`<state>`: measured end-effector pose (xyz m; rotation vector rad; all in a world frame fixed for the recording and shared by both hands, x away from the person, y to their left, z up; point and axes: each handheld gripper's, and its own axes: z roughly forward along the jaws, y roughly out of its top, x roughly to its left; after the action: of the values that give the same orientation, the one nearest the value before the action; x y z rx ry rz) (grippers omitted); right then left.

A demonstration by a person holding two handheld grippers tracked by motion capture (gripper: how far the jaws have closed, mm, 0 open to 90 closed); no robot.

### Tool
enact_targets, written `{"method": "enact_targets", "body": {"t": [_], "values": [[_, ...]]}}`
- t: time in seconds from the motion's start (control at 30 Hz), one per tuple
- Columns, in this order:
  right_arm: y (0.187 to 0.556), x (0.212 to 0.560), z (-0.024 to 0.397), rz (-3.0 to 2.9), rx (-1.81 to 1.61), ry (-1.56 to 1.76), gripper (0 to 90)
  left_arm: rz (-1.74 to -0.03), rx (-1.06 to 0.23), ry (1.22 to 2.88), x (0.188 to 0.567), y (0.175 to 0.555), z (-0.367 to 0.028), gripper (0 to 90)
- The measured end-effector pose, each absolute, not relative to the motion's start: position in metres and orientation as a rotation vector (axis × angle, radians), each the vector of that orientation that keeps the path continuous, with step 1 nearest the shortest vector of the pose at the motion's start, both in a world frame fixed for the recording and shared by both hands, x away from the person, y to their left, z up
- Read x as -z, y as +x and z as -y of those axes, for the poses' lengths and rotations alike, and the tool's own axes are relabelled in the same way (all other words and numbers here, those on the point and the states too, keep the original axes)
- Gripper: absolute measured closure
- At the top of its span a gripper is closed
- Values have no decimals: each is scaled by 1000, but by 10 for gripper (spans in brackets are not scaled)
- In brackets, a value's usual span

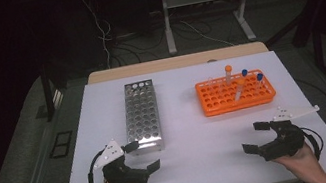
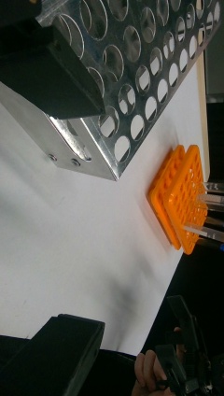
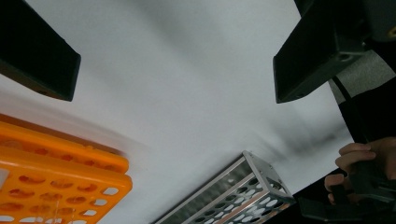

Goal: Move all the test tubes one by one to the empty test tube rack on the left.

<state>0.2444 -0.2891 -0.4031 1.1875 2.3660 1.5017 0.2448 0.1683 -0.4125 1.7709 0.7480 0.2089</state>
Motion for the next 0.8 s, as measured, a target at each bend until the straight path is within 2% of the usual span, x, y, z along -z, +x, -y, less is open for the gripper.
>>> {"method": "enact_targets", "body": {"t": [0.8], "values": [[259, 382, 313, -2373, -1417, 1221, 3, -754, -208, 1767, 414, 244, -169, 0]]}}
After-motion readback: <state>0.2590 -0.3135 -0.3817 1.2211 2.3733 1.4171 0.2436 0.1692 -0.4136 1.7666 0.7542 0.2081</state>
